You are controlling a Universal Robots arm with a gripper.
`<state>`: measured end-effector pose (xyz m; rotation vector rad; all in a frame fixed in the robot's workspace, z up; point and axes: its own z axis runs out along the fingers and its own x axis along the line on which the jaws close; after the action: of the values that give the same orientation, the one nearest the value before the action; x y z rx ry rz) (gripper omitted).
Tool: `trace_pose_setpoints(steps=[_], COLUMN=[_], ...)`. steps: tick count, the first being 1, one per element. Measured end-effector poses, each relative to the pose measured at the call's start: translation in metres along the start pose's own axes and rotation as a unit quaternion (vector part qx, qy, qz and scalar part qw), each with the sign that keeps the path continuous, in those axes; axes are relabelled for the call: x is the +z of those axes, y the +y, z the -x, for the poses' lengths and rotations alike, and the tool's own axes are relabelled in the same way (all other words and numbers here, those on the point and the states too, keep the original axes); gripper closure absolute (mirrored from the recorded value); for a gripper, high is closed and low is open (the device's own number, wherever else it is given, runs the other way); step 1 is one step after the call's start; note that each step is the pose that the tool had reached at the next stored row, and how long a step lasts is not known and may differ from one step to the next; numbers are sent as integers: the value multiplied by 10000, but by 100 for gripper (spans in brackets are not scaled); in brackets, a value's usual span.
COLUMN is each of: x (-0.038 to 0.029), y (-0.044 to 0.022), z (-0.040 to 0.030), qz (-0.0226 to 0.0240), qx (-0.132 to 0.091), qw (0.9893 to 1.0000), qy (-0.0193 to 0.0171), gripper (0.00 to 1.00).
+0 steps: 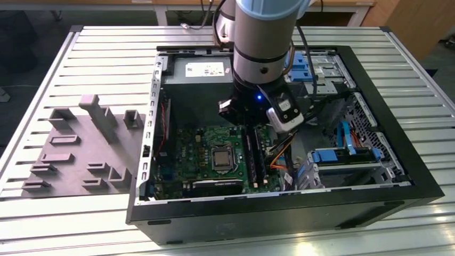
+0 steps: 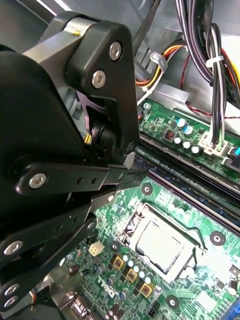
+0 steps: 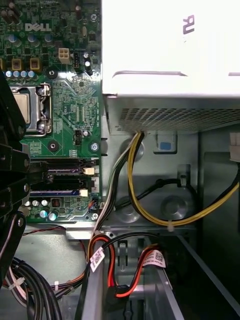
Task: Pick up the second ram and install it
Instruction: 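Press down the second ram until it locks into place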
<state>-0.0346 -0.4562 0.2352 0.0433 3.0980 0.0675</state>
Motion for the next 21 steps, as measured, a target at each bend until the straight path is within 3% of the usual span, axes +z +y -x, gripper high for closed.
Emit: trace_pose_setpoints(steps=[10,12,21], x=[2,28,41], y=[38,56,57], z=[-1,-3,-3], qz=[0,0,-1], qx=[0,1,11], qw=[10000,10000,10000], qy=[0,0,0], gripper=[89,89,89])
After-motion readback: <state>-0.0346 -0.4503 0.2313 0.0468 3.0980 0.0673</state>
